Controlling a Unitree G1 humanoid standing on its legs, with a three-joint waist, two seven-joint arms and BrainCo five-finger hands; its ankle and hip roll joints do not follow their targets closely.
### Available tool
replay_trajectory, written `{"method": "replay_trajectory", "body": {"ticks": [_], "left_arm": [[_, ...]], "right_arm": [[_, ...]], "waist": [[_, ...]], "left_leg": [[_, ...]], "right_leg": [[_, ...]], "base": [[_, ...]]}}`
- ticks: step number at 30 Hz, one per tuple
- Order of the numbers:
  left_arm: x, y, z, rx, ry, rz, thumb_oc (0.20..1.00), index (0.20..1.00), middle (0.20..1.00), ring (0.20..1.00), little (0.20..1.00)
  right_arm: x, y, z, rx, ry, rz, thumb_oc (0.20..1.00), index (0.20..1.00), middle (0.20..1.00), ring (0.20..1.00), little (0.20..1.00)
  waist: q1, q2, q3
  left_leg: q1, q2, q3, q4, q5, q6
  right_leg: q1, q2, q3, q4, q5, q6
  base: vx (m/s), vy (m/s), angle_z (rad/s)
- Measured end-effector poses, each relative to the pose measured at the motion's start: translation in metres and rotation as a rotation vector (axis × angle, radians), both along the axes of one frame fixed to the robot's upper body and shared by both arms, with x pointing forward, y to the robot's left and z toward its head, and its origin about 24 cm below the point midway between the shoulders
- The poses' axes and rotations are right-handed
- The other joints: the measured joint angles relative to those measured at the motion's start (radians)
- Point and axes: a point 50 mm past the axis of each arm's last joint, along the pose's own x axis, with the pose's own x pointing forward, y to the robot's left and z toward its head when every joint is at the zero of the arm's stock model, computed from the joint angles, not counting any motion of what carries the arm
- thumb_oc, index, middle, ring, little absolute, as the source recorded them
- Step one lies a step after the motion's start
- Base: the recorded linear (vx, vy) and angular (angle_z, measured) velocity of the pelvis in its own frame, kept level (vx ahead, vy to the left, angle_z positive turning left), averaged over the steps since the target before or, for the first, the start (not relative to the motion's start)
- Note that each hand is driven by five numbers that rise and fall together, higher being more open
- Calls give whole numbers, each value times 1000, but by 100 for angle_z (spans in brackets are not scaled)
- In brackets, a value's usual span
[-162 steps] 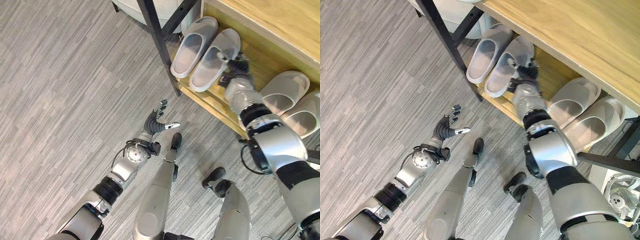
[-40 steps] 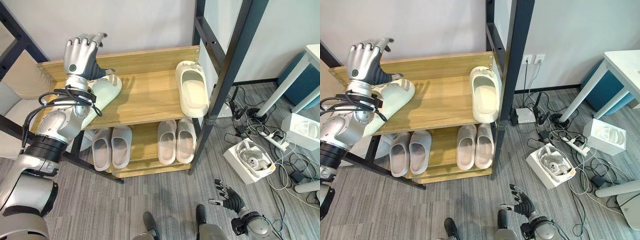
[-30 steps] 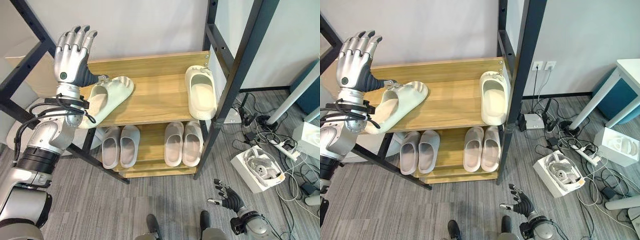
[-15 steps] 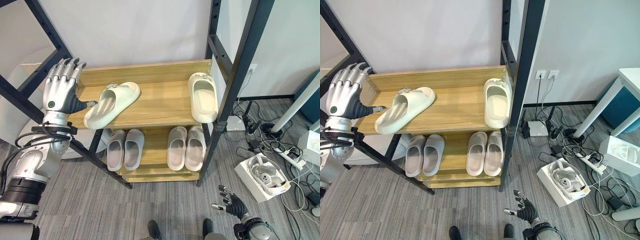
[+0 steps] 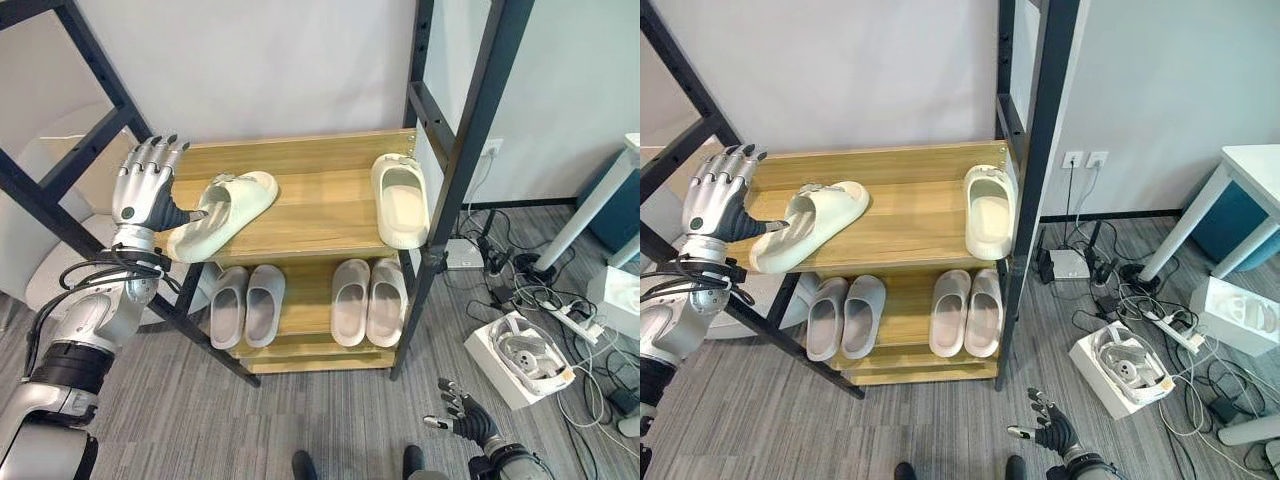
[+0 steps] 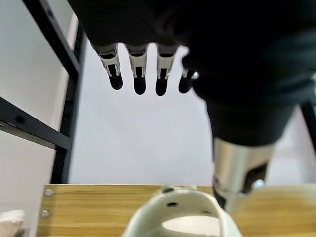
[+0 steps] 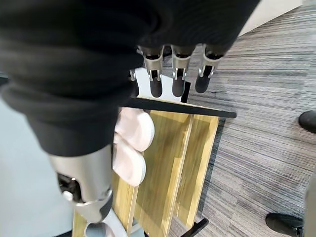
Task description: Arrange the slippers neatly on the shoe rack.
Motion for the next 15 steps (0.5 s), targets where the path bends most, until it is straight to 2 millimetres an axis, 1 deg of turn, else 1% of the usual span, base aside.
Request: {"method": "replay_trajectory", "body": {"ticks": [2,3,5,7,9,15], "left_arm": [[7,-1,2,11,6,13,1000,1000,1000,1000,1000],[12,1,3,20,17,32,1000,1000,1000,1000,1000],[15,4,3,28,31,58,1000,1000,1000,1000,1000],[20,2,6,43,31,59,1000,1000,1000,1000,1000],[26,4,7,80,52,84,1000,1000,1000,1000,1000],[27,9,7,84,69,116,1000,1000,1000,1000,1000]], "right_arm": [[0,0,0,-1,0,0,1000,1000,1000,1000,1000],[-2,-1,0,-2,2,-1,1000,1000,1000,1000,1000],[-4,-3,0,-9,9,-3,1000,1000,1000,1000,1000],[-7,-5,-1,-12,14,-9,1000,1000,1000,1000,1000],[-5,-7,2,-15,2,-13,1000,1000,1000,1000,1000],[3,-11,9,-22,-39,-16,1000,1000,1000,1000,1000]], "waist": [[-3,1,1],[-21,2,1],[-31,6,4],[-35,6,10],[-33,10,19],[-36,7,55]], "left_leg": [[0,0,13,0,-2,2],[-3,0,18,0,-1,3],[-12,0,21,1,2,8],[-19,0,24,6,4,9],[-21,1,29,6,4,9],[-32,4,41,6,3,8]], "right_leg": [[-9,0,15,0,2,0],[-15,0,19,0,2,0],[-26,0,21,0,2,0],[-34,1,24,0,3,-1],[-39,0,27,0,3,-1],[-56,6,40,1,5,-2]], "base": [[18,24,-20],[24,21,-14],[7,6,-4],[2,10,-3],[8,8,-6],[1,7,-6]]}}
